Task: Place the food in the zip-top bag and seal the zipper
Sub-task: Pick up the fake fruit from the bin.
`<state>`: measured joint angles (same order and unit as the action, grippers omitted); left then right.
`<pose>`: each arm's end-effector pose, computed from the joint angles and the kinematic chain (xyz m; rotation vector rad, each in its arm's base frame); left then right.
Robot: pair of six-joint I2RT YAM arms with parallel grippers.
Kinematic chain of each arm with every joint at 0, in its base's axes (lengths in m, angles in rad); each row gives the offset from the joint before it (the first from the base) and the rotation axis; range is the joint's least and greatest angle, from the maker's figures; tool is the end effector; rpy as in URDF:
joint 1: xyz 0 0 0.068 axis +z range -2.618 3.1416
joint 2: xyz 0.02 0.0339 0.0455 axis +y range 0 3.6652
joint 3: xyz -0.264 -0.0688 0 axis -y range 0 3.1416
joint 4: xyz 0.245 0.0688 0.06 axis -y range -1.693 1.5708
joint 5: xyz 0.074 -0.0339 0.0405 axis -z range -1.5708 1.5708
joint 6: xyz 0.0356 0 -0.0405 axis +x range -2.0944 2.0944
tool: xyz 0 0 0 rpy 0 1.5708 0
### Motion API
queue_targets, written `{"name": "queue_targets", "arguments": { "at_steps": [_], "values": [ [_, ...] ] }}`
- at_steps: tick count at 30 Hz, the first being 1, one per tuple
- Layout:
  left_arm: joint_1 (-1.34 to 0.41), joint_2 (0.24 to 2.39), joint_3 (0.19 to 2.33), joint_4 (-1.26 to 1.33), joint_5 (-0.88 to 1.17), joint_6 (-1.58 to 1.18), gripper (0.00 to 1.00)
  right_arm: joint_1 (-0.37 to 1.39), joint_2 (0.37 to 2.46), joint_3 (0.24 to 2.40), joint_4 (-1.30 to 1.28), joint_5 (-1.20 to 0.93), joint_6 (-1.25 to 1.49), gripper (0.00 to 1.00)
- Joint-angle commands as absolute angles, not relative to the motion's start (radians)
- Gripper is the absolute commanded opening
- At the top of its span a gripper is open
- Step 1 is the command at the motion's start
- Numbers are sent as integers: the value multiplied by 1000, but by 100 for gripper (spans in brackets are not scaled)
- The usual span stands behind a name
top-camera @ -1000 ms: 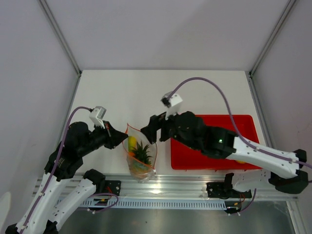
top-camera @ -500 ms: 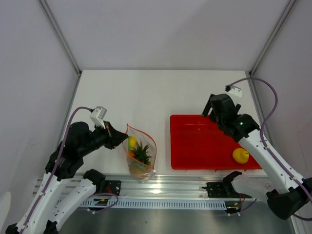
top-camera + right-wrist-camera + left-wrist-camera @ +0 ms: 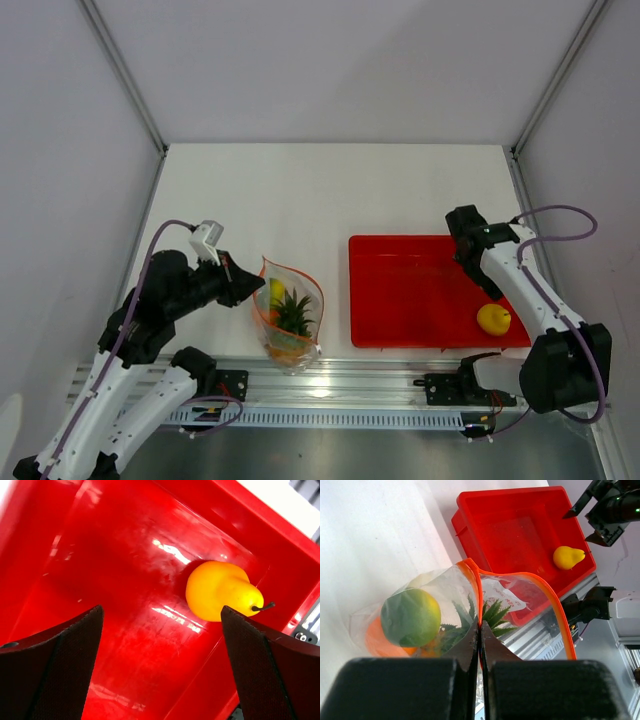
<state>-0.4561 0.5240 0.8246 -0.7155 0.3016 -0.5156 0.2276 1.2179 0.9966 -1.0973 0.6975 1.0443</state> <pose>0.0910 -0.0564 0.3319 0.1440 2.0819 -0.9115 0.2061 0.0243 0.2679 1.0894 2.2300 -0.5386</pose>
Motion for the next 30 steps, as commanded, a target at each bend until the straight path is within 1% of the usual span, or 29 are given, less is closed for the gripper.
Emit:
{"name": "queue_targets", "arguments": {
  "at_steps": [1, 5, 8, 13, 19, 27, 30],
  "values": [
    [-451, 531, 815, -687, 328, -506, 1, 207, 1255, 980, -1154, 729, 1169, 99],
    [-451, 531, 825, -701, 322, -500, 1, 195, 1191, 888, -1075, 732, 1181, 99],
    [-451, 534, 833, -710, 318, -494, 1, 158, 1151, 870, -1054, 753, 1170, 99],
    [-451, 545, 834, -709, 328, -500, 1, 45, 1101, 841, -1025, 750, 1102, 99],
    [-451, 545, 821, -696, 334, -508, 1, -87, 1078, 767, -919, 670, 1002, 97],
    [-451, 546, 828, -704, 333, -502, 1, -113, 1088, 729, -874, 617, 997, 95],
    [-451, 546, 824, -706, 333, -503, 1, -121, 1089, 716, -858, 563, 992, 94]
  ]
}}
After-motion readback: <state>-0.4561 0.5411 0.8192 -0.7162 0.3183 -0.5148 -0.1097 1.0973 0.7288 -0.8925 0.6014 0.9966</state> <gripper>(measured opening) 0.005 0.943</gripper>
